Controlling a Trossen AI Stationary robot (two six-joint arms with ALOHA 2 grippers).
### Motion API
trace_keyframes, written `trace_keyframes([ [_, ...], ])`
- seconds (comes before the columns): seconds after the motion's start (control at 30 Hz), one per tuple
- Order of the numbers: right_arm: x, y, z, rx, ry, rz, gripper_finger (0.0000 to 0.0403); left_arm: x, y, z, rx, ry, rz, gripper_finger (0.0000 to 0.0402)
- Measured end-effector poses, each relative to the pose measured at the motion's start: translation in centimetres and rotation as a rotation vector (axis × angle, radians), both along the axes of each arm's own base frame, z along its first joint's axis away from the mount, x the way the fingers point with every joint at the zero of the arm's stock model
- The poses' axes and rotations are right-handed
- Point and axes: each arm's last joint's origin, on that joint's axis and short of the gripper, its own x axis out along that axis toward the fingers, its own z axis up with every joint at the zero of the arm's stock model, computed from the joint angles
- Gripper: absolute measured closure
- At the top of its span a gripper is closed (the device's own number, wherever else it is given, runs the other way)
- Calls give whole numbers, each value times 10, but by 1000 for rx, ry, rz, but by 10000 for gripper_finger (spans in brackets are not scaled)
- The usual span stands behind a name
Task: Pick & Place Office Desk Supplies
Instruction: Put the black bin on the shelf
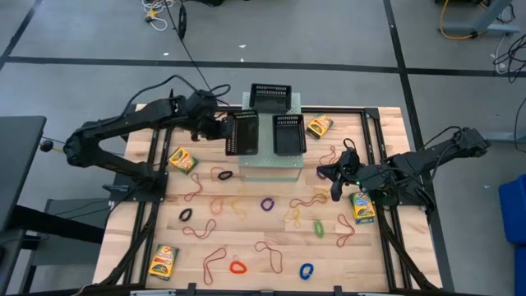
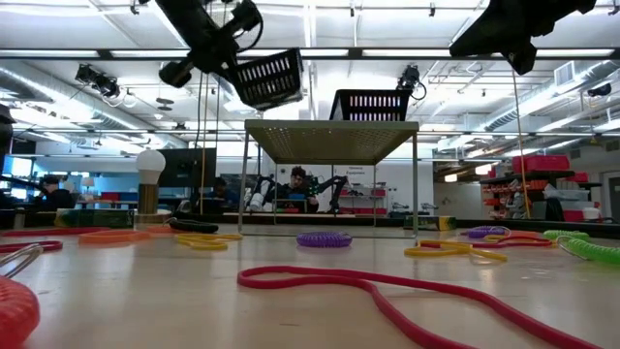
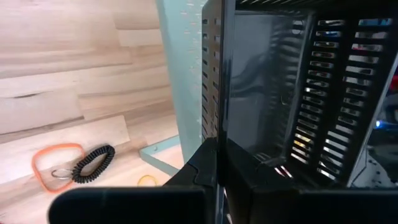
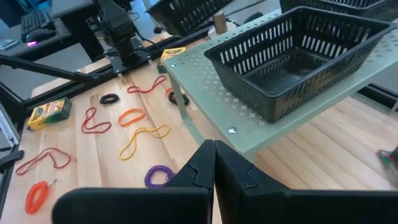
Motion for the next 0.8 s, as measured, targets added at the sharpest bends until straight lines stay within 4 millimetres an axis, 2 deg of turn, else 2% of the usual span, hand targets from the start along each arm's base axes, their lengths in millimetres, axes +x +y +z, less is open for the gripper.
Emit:
trace_keyframes([
  [0.5, 1, -1, 0, 6, 9, 20, 396, 12, 10, -16, -26, 60, 14, 381],
  [0.8, 1, -1, 0, -13, 12, 29, 396, 20, 13, -17, -30, 24, 35, 375],
])
